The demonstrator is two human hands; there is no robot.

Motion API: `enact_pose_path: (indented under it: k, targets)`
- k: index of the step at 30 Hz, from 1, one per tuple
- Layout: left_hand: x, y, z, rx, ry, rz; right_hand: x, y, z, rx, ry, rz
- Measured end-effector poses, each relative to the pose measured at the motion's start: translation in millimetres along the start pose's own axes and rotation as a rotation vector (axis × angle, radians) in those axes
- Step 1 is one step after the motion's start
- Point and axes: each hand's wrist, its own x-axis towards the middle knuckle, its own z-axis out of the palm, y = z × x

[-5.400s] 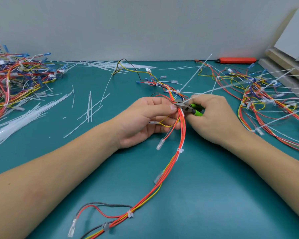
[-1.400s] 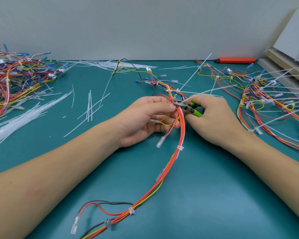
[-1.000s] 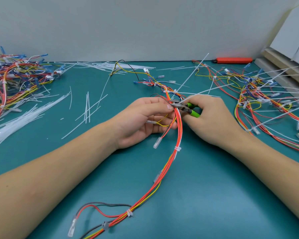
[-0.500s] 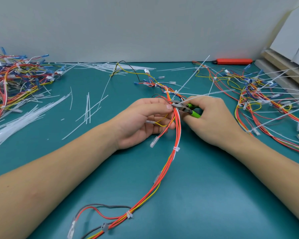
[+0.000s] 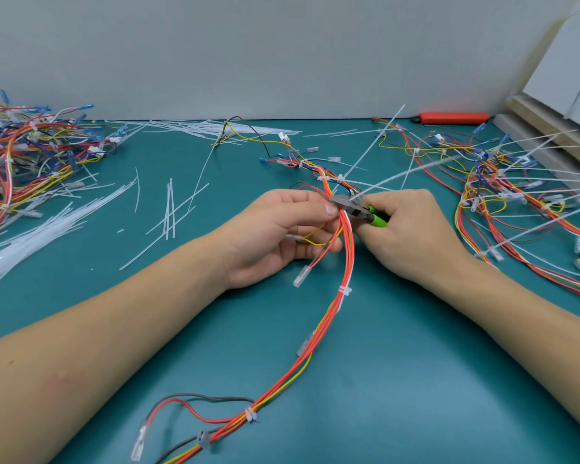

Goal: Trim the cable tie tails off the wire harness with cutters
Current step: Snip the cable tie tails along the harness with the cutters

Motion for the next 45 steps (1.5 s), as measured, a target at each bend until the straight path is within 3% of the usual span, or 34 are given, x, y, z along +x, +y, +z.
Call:
enact_pose_path:
  k: [17, 30, 45]
  targets:
    - [1, -2, 0, -0.021, 0.018, -0.001, 0, 4, 2, 0.009, 0.043, -0.095]
    - [1, -2, -2, -0.048, -0.013, -0.002, -4, -6, 0, -0.006, -0.036, 0.08]
    - [1, -2, -1, -0.13, -0.013, -0.009, -6, 0, -10, -0.017, -0.063, -0.115]
